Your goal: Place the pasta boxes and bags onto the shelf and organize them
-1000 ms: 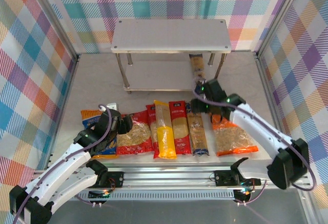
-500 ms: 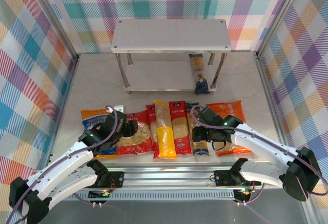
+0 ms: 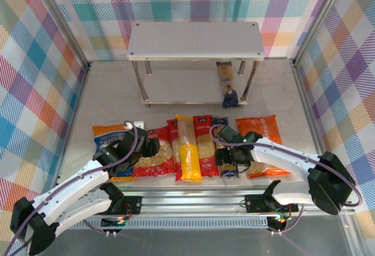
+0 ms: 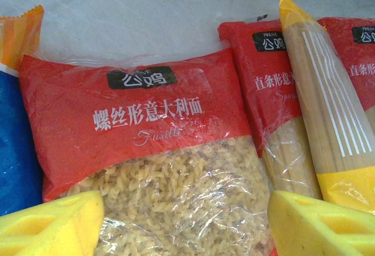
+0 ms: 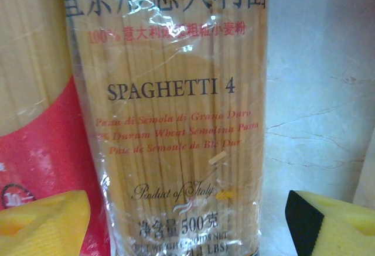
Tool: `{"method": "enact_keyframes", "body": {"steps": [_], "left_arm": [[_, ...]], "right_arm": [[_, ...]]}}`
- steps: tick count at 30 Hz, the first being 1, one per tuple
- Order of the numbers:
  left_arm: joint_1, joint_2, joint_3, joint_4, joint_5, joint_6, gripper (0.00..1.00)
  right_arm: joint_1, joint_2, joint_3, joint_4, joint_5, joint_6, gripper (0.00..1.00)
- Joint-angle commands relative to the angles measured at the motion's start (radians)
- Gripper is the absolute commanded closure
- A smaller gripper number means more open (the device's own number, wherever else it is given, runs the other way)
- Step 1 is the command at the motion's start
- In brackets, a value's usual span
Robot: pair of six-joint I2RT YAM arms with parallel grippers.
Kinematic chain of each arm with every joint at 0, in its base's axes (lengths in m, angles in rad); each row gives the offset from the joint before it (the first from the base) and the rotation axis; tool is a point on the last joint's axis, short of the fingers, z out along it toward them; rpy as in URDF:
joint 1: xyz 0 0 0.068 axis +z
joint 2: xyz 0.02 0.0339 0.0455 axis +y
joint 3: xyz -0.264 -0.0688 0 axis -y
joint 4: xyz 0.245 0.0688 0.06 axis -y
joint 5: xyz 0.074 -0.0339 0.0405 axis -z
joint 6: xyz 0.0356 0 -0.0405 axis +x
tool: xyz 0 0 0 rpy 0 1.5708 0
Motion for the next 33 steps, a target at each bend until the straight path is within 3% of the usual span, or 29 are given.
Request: {"method": "enact_keyframes", "body": {"steps": [1, 9, 13, 23, 29, 33], "left_arm": [[-0.013, 0.000, -0.011, 0.032, -0.009, -0.008, 0.26], [-0.013, -0.007, -0.011, 0.027, -0.016, -0.008, 0.26], [-0.014, -0.008, -0.012, 0.027, -0.017, -0.008, 0.26], [-0.014, -0.026, -0.014, 0.017, -0.027, -0.008, 0.26], [-0.013, -0.033, -0.014, 0.015, -0.028, -0.008, 0.26], [-0.014, -0.030, -0.012, 0.016, -0.035, -0.007, 0.27]], "right_arm": [[0.007, 0.043, -0.014, 0.018, 0.010, 0.018, 0.13], [0.007, 0.142, -0.012, 0.060, -0.017, 0.018, 0.14], [0.007, 0.185, -0.016, 0.081, -0.039, 0.013, 0.20], [0.007, 0.173, -0.035, 0.090, -0.079, 0.009, 0.57], [0.007, 0.089, -0.027, 0.040, -0.066, 0.012, 1.00], [0.007, 0.027, -0.004, -0.021, -0.039, 0.001, 1.00]]}}
